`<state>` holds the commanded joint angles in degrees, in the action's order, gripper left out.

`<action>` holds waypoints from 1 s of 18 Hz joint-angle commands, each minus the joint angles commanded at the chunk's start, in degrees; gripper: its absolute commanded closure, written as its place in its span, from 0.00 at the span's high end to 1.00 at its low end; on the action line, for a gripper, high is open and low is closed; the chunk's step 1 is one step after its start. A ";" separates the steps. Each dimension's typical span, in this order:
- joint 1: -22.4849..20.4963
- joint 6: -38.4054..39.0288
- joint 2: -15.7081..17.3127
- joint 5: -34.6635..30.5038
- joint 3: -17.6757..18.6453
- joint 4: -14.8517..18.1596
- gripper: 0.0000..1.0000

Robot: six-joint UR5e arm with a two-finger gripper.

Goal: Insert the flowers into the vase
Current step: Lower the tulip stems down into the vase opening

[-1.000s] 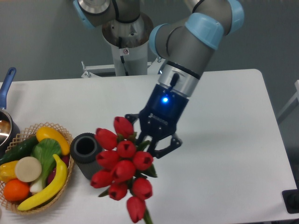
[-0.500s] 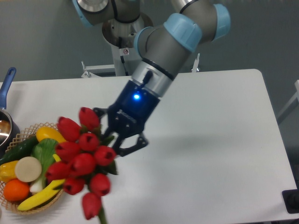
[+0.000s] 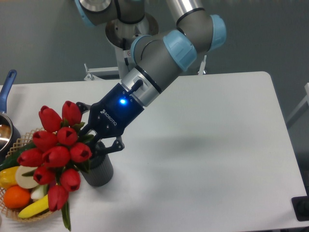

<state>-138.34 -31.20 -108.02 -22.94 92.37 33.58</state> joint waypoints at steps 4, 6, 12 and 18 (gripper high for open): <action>0.53 -2.45 -0.88 0.00 0.00 0.00 0.00; 0.53 -3.60 -1.14 0.00 0.00 0.00 0.00; 0.62 -4.04 -1.76 -0.09 0.78 0.09 0.00; 0.70 -7.47 -2.55 -0.26 2.55 0.09 0.03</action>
<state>-137.64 -38.67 -110.57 -23.20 94.92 33.66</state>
